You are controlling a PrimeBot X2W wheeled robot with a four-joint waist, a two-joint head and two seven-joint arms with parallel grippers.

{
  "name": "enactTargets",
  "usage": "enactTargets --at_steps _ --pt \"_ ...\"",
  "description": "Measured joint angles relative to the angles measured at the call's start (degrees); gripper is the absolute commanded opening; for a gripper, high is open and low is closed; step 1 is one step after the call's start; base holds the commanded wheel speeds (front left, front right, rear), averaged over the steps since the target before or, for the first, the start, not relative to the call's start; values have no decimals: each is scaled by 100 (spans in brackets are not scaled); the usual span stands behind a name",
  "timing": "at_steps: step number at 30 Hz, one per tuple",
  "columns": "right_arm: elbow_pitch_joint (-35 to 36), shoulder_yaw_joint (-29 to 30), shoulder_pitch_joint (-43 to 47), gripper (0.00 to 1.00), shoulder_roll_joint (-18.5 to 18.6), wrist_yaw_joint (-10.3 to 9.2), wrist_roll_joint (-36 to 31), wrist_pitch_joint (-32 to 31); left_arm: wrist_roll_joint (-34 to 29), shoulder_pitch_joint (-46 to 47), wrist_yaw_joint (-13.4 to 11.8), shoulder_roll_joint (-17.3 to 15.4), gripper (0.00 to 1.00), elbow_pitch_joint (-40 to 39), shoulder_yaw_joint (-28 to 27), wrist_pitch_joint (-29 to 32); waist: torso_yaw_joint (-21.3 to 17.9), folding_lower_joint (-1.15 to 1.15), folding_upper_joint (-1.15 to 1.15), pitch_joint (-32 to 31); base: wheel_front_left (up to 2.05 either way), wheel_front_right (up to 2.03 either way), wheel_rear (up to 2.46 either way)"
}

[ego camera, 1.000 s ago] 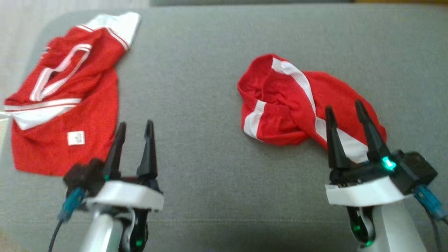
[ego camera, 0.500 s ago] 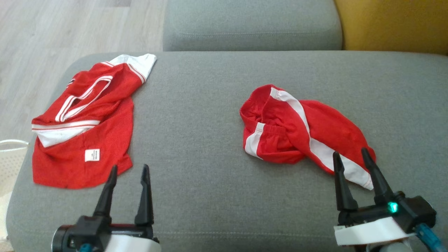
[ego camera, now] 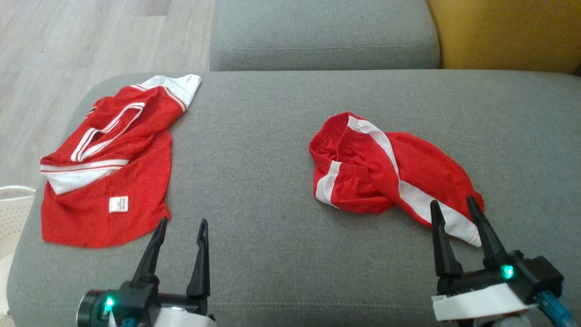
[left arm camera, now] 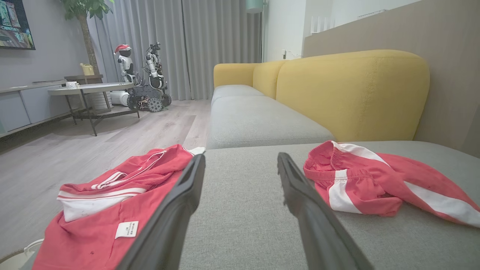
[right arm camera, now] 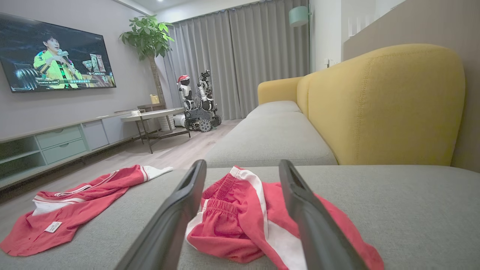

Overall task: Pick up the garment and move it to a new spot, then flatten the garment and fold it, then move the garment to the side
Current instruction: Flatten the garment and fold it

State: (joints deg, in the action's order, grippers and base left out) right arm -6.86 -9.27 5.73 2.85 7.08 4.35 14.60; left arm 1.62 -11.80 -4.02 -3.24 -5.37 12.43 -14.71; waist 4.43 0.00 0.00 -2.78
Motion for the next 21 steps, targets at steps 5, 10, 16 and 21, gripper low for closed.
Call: enactTargets --at_steps 5,10,16,21 --pt "-157 -14 0 100 -1 0 66 0 -20 1 -3 0 100 15 42 0 1 0 0 21 0 0 0" --pt "-182 -15 0 100 -2 0 112 0 -20 1 -33 0 100 22 55 0 11 0 0 46 0 0 0" --pt "-204 -29 -1 100 -2 0 111 0 -20 5 -53 0 100 31 71 0 7 0 0 96 0 0 0" --pt "-196 -71 -21 100 -2 0 110 0 76 182 127 0 100 280 124 0 -29 0 0 246 0 0 0"
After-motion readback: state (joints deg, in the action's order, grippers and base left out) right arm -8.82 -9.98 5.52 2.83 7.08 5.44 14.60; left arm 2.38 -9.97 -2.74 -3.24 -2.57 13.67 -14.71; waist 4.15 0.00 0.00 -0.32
